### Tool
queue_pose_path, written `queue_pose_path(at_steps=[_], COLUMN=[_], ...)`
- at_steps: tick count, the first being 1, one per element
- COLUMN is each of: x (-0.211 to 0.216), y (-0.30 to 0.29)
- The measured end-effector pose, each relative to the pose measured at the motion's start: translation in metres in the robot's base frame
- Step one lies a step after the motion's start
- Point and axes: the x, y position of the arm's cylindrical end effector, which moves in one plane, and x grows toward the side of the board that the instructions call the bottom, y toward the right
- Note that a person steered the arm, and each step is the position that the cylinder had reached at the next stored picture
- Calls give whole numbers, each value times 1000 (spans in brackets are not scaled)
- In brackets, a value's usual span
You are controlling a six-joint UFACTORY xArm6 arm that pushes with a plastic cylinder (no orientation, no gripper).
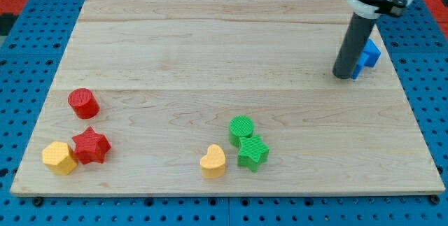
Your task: Place the blue triangle above the blue cube
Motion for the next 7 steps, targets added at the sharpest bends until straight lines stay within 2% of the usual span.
queue_pose_path(at_steps=[2,3,4,7], x=[21,-13,-15,-38], y=[18,90,102,67])
